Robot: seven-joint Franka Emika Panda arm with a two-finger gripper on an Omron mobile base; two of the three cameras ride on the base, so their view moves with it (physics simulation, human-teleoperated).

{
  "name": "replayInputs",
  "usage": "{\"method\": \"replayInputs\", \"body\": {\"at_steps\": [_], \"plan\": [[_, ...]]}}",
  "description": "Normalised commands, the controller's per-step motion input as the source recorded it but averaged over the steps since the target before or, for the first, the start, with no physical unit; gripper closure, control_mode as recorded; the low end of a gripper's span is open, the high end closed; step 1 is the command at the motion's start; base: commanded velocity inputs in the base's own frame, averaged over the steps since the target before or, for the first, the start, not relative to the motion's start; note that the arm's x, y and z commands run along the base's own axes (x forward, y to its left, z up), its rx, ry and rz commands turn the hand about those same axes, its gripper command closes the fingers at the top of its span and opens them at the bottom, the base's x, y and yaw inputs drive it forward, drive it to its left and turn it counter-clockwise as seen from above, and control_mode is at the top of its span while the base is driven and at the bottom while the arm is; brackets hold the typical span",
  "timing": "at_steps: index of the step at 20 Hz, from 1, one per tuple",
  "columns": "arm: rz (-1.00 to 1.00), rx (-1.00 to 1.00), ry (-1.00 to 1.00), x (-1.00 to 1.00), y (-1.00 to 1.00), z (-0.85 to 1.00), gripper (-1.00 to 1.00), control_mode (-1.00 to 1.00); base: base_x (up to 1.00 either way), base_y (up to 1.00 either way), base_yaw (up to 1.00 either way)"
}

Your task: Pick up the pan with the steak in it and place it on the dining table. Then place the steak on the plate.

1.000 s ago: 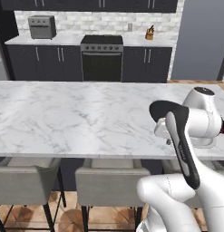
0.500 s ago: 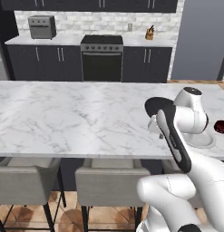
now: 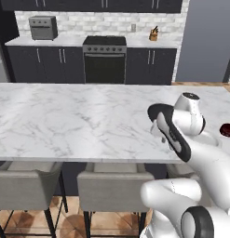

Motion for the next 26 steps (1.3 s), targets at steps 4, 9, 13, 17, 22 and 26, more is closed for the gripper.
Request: {"method": "replayInputs", "body": {"at_steps": [4, 9, 13, 17, 22, 26], "plan": [[0.0, -0.02, 0.01, 0.13, -0.17, -0.45, 1.0, -1.0, 0.0, 0.0, 0.0], [0.0, -0.03, 0.0, 0.09, -0.07, -0.54, 1.0, -1.0, 0.0, 0.0, 0.0], [0.0, -0.05, 0.0, 0.06, 0.0, -0.49, 1.0, -1.0, 0.0, 0.0, 0.0], [0.0, -0.07, 0.0, 0.02, 0.0, -0.35, 1.0, -1.0, 0.0, 0.0, 0.0], [0.0, -0.07, 0.0, 0.0, 0.0, -0.3, 1.0, -1.0, 0.0, 0.0, 0.0], [0.0, -0.06, 0.0, 0.0, 0.0, -0.29, 1.0, -1.0, 0.0, 0.0, 0.0]]}}
